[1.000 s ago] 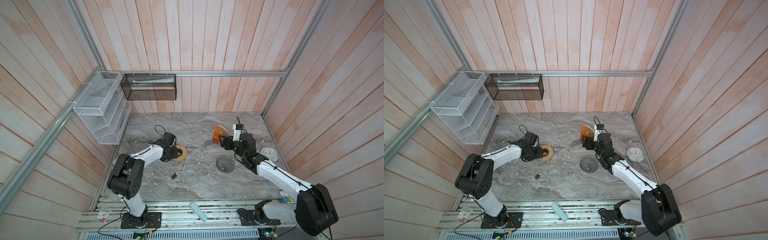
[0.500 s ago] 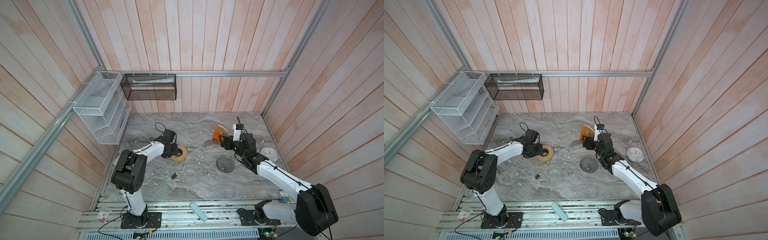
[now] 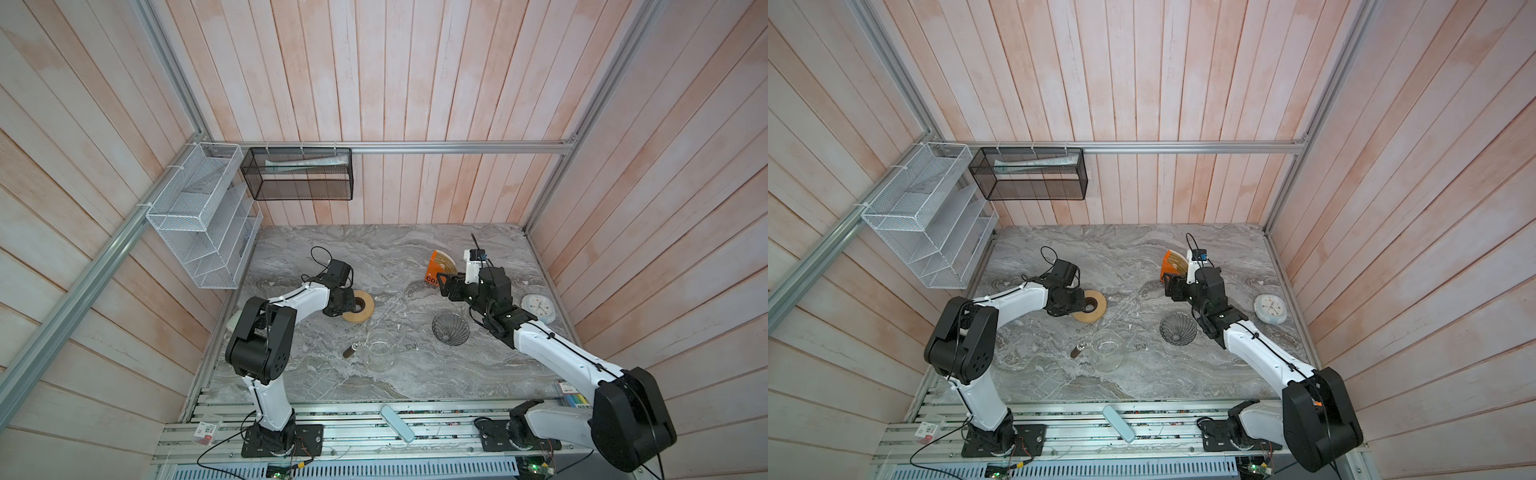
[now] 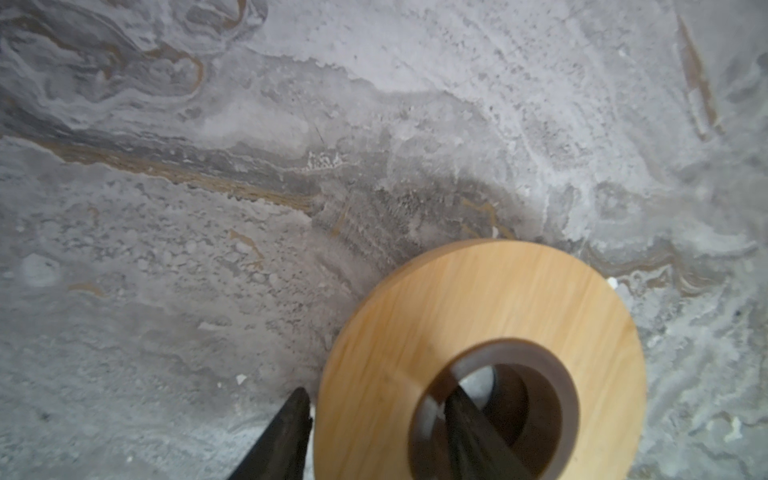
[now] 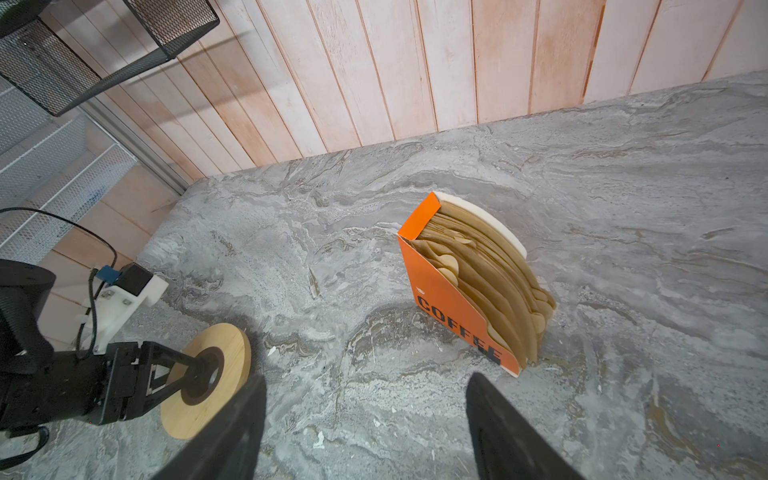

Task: Place the coffee filter in the dripper
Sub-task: 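Grasp the wooden stand by its brown centre ring with left gripper, then carry the wooden stand toward the glass server while right gripper nears the filter box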

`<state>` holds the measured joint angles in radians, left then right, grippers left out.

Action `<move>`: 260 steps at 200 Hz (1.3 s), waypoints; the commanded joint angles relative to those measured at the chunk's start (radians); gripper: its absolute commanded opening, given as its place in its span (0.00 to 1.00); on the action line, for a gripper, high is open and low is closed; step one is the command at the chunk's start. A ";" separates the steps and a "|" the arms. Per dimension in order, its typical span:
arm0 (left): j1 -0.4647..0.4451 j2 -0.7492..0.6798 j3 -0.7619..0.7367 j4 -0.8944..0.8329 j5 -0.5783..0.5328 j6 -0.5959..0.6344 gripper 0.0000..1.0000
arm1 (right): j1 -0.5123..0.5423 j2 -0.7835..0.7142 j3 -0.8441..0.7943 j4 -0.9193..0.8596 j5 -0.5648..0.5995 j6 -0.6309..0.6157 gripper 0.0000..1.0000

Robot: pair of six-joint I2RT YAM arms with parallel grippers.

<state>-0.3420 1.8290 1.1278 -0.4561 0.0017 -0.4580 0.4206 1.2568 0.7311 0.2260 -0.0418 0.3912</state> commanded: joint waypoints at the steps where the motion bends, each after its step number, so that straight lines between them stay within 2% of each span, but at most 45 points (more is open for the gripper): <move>1: 0.003 0.026 0.025 -0.010 -0.023 0.014 0.57 | 0.007 -0.003 -0.016 -0.017 -0.037 -0.011 0.76; 37: 0.003 0.039 0.026 -0.018 -0.038 0.024 0.54 | 0.018 -0.012 -0.013 -0.030 -0.047 -0.019 0.76; 63: 0.003 0.043 0.026 -0.018 -0.037 0.032 0.41 | 0.026 -0.020 -0.011 -0.041 -0.051 -0.028 0.76; 77: 0.003 0.036 0.022 -0.015 -0.035 0.034 0.37 | 0.031 -0.023 -0.005 -0.057 -0.056 -0.039 0.76; 95: 0.003 0.027 0.022 -0.009 -0.031 0.036 0.38 | 0.041 -0.031 -0.004 -0.075 -0.058 -0.046 0.76; 107: 0.003 0.028 0.027 -0.012 -0.027 0.039 0.43 | 0.044 -0.038 -0.006 -0.082 -0.056 -0.048 0.76; 130: 0.003 0.036 0.039 -0.018 -0.023 0.047 0.46 | 0.044 -0.052 -0.014 -0.088 -0.048 -0.044 0.76; 143: 0.002 0.041 0.043 -0.021 -0.016 0.048 0.42 | 0.044 -0.057 -0.016 -0.091 -0.045 -0.043 0.76; 165: 0.003 0.023 0.039 -0.021 -0.014 0.047 0.27 | 0.046 -0.066 -0.016 -0.099 -0.046 -0.042 0.76; 187: 0.003 -0.014 0.044 -0.033 -0.023 0.045 0.18 | 0.049 -0.075 -0.012 -0.115 -0.051 -0.048 0.76; 260: 0.000 -0.134 0.121 -0.137 -0.016 0.070 0.15 | 0.081 -0.126 0.047 -0.244 -0.095 -0.065 0.76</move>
<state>-0.3420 1.7599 1.2018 -0.5541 -0.0189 -0.4095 0.4889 1.1709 0.7395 0.0422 -0.1150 0.3382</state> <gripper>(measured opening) 0.433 0.759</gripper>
